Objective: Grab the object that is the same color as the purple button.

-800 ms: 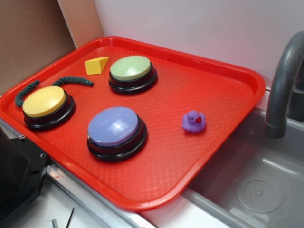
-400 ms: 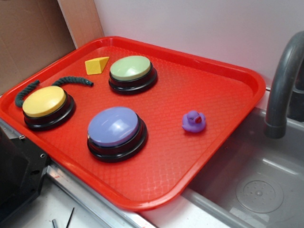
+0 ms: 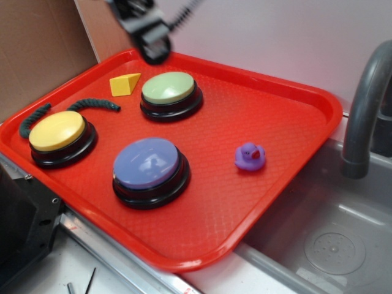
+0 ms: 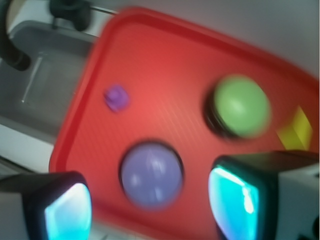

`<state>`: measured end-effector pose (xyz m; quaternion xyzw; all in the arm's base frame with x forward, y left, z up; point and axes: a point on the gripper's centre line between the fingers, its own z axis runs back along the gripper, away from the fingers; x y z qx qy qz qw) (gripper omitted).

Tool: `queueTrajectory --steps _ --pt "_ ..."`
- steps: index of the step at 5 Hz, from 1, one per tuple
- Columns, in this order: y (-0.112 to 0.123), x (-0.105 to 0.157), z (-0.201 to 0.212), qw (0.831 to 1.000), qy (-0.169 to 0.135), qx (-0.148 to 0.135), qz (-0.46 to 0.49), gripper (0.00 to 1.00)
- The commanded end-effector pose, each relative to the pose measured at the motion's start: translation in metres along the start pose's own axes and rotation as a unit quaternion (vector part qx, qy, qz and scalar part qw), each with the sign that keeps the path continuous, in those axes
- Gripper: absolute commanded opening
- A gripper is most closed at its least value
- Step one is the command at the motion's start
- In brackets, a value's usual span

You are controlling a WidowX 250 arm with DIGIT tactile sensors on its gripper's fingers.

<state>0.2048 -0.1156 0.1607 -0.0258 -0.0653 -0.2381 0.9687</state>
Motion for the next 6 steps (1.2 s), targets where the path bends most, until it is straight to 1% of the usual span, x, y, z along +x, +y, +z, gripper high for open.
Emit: queueTrajectory --steps 1,2,5,6 --pt "-0.045 0.010 -0.032 0.970 -0.029 -0.017 -0.240 1.00" --pt "-0.042 0.009 -0.037 0.965 -0.046 -0.006 -0.258 1.00" --pt "-0.042 0.009 -0.037 0.965 -0.046 -0.006 -0.258 1.00" --pt "-0.034 0.019 -0.068 0.964 -0.031 -0.047 -0.261 1.00"
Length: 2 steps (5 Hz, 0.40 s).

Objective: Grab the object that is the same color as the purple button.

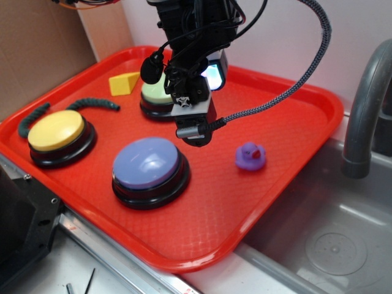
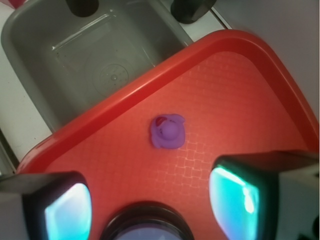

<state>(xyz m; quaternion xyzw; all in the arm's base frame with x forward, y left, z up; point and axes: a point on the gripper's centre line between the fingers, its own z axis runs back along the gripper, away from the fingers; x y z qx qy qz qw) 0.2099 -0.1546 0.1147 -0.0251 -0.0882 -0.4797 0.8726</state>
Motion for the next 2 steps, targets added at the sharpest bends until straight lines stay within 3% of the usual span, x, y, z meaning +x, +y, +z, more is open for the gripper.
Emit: queueTrajectory --steps 1,2 --pt "0.003 0.016 -0.033 1.000 -0.006 -0.009 -0.024 1.00" --pt "0.002 0.021 -0.051 0.999 0.018 0.002 -0.042 1.00"
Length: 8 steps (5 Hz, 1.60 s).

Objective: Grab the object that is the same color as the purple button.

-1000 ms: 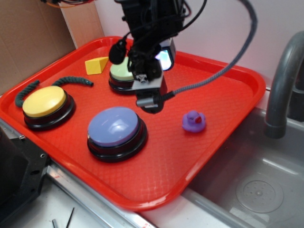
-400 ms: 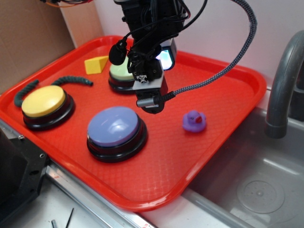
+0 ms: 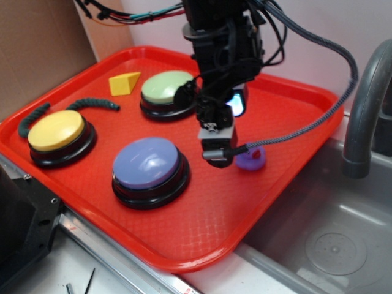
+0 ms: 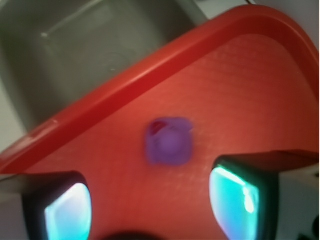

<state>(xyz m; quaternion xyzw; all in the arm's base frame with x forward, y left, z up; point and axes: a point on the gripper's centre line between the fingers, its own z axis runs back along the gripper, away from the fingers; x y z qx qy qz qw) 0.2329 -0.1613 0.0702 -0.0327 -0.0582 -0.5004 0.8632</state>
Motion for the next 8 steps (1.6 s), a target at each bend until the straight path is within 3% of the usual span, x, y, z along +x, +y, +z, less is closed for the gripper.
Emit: queueTrajectory --steps 1,3,4,5,8 --pt "-0.006 0.002 -0.017 0.999 -0.006 0.029 -0.015 1.00" --pt "-0.011 -0.001 -0.034 1.000 0.003 -0.002 -0.030 1.00" --pt "-0.006 -0.005 -0.041 1.000 0.004 -0.004 -0.021 1.00" --pt "-0.003 -0.004 -0.044 1.000 0.004 -0.006 -0.011 0.00" --pt "-0.007 0.000 -0.029 1.000 -0.002 -0.008 0.008 0.00"
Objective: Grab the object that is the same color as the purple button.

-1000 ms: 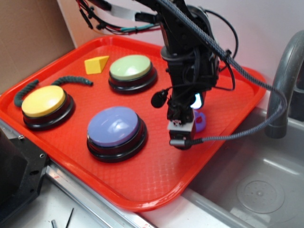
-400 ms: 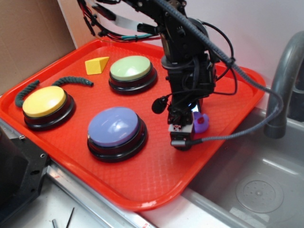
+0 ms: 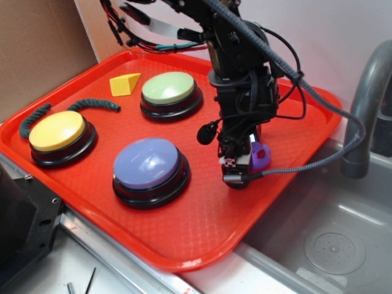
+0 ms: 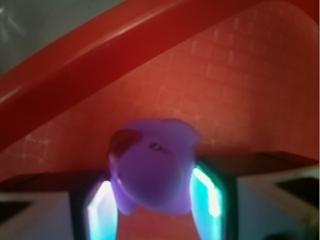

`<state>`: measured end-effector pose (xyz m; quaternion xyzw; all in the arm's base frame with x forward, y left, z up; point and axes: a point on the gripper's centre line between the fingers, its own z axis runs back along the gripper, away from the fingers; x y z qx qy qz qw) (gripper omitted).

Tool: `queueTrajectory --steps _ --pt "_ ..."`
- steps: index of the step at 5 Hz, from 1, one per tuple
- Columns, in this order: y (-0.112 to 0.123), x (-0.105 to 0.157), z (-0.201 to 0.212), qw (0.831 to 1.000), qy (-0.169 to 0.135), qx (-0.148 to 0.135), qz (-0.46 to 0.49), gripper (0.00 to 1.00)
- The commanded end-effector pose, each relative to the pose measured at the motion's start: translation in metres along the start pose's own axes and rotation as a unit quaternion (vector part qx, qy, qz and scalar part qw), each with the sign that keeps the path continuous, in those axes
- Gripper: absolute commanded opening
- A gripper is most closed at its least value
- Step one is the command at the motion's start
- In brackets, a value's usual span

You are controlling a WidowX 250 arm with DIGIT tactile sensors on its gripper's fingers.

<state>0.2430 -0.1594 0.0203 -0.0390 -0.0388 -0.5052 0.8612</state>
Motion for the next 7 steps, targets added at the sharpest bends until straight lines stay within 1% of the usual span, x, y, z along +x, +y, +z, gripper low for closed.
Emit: queueTrajectory --steps 1,2,3,4,5,6,7 --pt "-0.027 -0.009 0.066 0.995 -0.041 0.021 0.084 0.00" --pt "-0.023 -0.038 0.117 0.975 -0.074 0.019 0.209 0.00" --pt "-0.014 -0.055 0.151 0.944 -0.019 0.031 0.329 0.00" --pt "-0.014 -0.063 0.172 0.894 -0.048 0.027 0.444 0.00" --pt "0.000 -0.064 0.185 0.858 -0.045 0.025 0.512 0.00" --pt "0.010 -0.063 0.195 0.848 -0.039 0.032 0.528 0.00" --pt "0.021 -0.064 0.202 0.843 -0.049 0.030 0.535 0.00"
